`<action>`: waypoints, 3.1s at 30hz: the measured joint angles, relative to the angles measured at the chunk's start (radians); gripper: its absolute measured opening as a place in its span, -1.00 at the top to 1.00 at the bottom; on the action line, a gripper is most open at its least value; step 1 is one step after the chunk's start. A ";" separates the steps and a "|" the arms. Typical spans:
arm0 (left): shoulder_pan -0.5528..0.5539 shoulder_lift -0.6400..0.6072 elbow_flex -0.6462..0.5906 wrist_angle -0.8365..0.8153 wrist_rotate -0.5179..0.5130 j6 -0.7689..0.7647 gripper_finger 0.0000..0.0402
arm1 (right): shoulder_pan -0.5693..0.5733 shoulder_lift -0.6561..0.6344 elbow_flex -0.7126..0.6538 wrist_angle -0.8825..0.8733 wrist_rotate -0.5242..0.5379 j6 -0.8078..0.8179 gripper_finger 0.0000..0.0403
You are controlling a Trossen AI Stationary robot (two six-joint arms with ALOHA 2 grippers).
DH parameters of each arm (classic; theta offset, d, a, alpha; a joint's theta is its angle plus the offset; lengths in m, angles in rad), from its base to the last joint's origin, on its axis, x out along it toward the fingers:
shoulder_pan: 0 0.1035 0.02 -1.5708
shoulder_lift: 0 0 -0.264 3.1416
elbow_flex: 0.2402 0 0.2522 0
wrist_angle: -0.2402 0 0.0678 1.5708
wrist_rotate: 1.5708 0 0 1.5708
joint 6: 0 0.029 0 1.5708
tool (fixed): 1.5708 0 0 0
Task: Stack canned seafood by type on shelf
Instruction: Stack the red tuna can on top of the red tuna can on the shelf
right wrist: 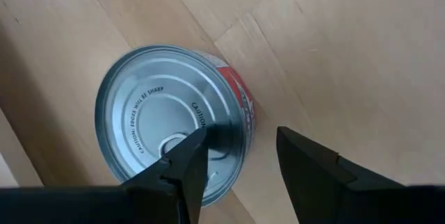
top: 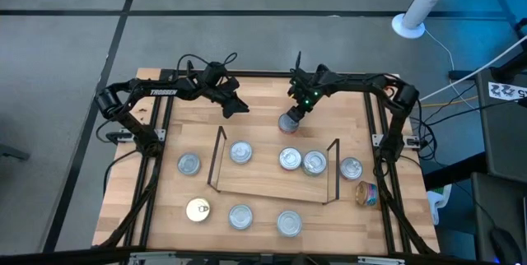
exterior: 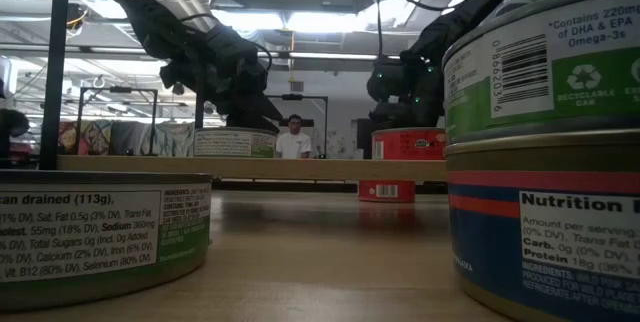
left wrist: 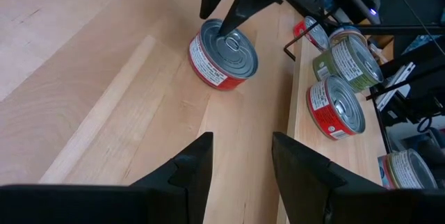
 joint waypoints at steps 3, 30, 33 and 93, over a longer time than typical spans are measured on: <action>0.000 0.000 0.000 0.000 0.000 0.000 0.29 | -0.008 0.015 0.001 0.002 -0.052 0.001 0.17; 0.000 0.000 0.000 0.000 0.000 0.000 0.29 | -0.018 0.020 0.000 -0.008 -0.126 -0.027 0.99; 0.000 0.000 0.000 0.000 0.000 0.000 0.29 | -0.018 0.020 0.000 -0.007 -0.135 -0.027 0.99; 0.000 0.000 0.000 0.000 0.000 0.000 0.29 | -0.122 0.022 -0.002 0.012 -0.673 0.030 1.00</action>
